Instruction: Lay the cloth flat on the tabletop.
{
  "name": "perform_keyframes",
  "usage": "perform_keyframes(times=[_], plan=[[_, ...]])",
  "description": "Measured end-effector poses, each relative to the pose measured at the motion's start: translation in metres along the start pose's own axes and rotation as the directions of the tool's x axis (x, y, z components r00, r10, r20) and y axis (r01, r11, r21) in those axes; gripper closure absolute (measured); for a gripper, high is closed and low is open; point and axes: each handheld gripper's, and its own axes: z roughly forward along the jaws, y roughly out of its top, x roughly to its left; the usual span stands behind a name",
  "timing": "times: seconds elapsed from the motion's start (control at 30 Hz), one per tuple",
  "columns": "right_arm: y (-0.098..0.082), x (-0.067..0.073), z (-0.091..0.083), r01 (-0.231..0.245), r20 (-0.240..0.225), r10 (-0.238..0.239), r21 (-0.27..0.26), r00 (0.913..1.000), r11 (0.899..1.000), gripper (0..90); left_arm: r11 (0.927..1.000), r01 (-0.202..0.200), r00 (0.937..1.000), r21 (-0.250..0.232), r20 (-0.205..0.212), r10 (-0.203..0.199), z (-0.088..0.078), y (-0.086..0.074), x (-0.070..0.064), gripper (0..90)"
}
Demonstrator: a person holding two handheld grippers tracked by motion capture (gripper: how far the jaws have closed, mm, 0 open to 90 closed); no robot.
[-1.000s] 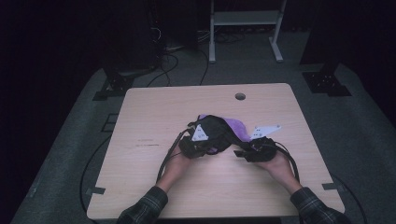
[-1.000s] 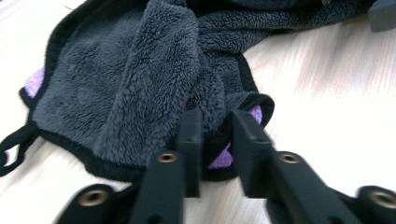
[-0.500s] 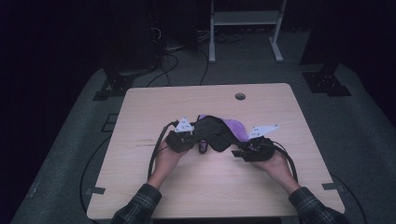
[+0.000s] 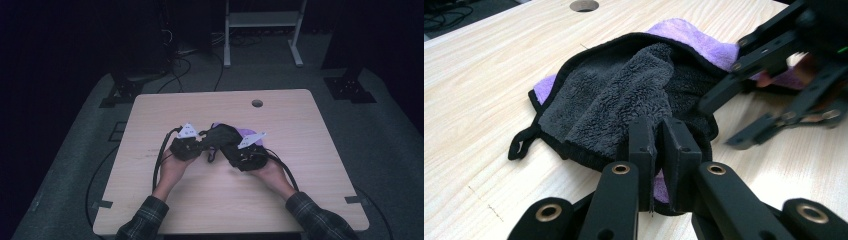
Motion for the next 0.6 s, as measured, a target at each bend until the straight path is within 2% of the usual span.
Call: perform_keyframes(times=[0.1, 0.2, 0.3, 0.37, 0.5, 0.6], plan=[[-0.001, -0.001, 0.007, 0.011, 0.014, -0.011, 0.027, 0.9998, 1.0, 64.5, 1.0, 0.003, 1.0, -0.006, -0.001, -0.003, -0.001, 0.0, 0.001, 83.5], [-0.002, -0.001, 0.006, 0.037, 0.039, -0.038, 0.034, 0.9985, 0.999, 80.8, 0.9999, 0.008, 1.0, -0.012, -0.004, -0.008, -0.003, 0.001, 0.002, 83.6], [-0.002, -0.001, 0.002, 0.046, 0.047, -0.047, 0.032, 0.9978, 0.998, 83.9, 0.9996, 0.014, 0.9998, -0.025, -0.011, -0.014, -0.009, 0.002, 0.005, 83.7], [-0.001, -0.004, -0.007, 0.042, 0.052, -0.042, 0.009, 0.9977, 0.999, 84.3, 0.9992, 0.017, 0.9996, -0.035, -0.021, -0.018, -0.014, 0.002, 0.008, 83.7], [0.0, -0.012, -0.03, 0.036, 0.084, -0.032, -0.042, 0.9959, 0.998, 84.5, 0.9963, 0.048, 0.998, -0.072, -0.038, -0.051, -0.027, 0.001, 0.017, 83.8], [-0.003, -0.02, -0.048, 0.015, 0.099, -0.007, -0.075, 0.995, 0.997, 84.8, 0.9938, 0.063, 0.9963, -0.091, -0.052, -0.068, -0.036, 0.001, 0.023, 83.9]])
